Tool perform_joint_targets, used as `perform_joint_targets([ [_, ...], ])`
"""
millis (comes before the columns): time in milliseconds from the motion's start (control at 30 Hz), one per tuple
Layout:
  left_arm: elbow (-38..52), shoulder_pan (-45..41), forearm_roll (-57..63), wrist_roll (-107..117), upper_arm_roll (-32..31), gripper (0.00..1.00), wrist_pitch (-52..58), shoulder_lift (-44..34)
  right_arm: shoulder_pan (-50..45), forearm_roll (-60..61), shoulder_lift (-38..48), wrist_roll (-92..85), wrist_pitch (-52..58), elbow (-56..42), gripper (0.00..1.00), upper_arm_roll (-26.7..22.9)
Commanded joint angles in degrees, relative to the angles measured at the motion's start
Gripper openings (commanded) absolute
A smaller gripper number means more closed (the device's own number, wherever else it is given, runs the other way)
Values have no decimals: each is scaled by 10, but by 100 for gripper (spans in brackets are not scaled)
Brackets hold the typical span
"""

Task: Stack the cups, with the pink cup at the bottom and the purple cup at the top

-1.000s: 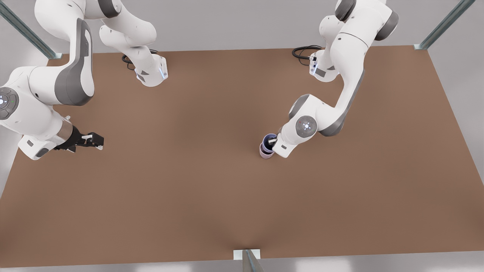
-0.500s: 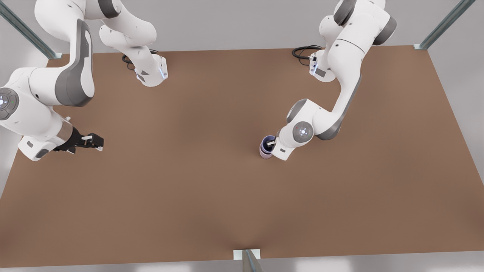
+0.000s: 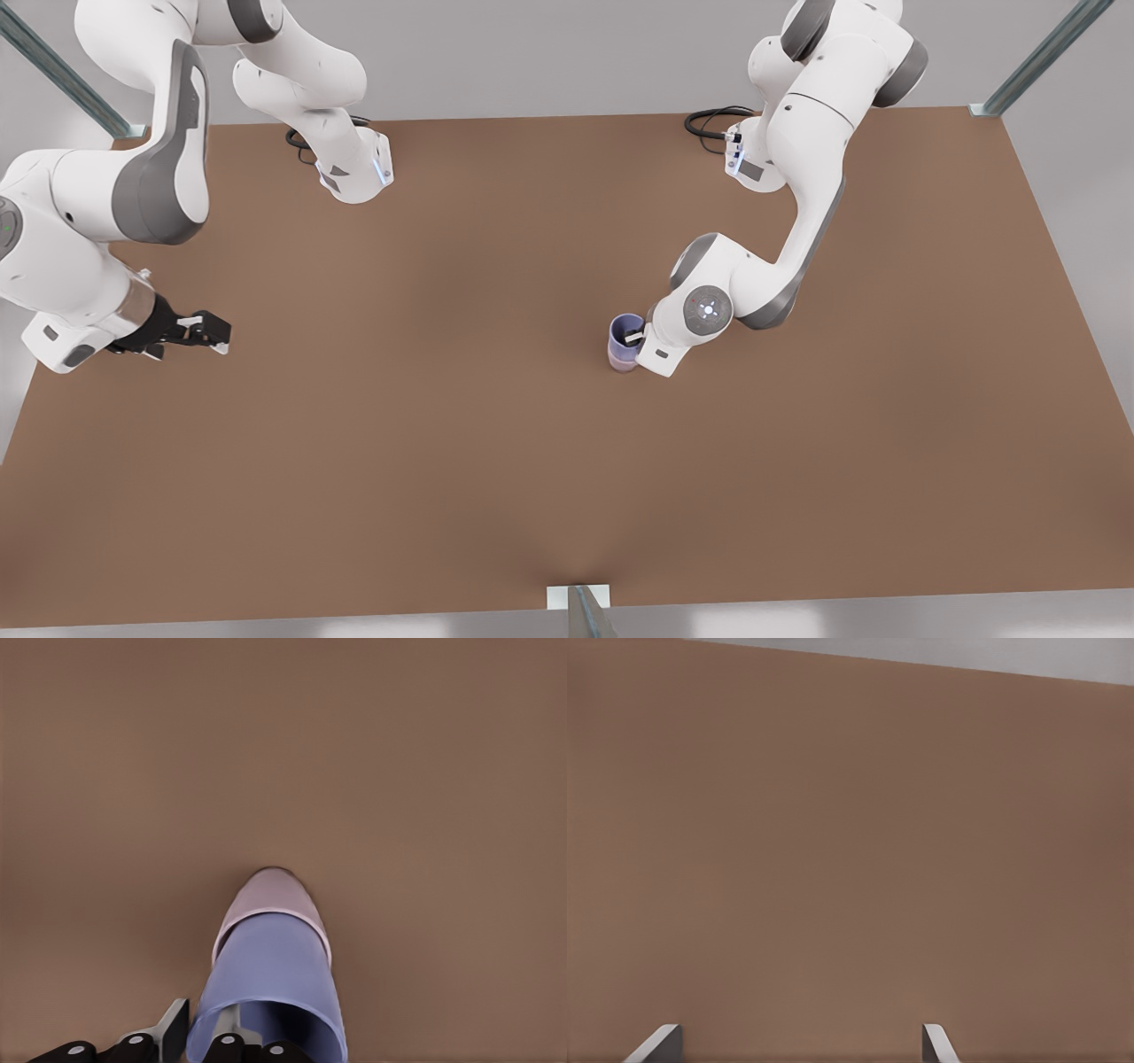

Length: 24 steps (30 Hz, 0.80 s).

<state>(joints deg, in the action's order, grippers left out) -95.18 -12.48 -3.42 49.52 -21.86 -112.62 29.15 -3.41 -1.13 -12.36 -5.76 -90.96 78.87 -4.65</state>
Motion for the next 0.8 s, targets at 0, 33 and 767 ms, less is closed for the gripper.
perform_joint_targets([
  [0, 0, 0, 1, 9, 0, 37, -1, -1, -1, 1, 1, -1, 0, 0, 100, 0],
  [33, 1, 0, 1, 9, 0, 37, -1, -1, 1, 1, 1, -2, -1, 0, 100, -1],
  [767, 133, 61, 48, -492, 176, 100, 195, -185, 1, -2, 1, -1, -2, -1, 100, -1],
])
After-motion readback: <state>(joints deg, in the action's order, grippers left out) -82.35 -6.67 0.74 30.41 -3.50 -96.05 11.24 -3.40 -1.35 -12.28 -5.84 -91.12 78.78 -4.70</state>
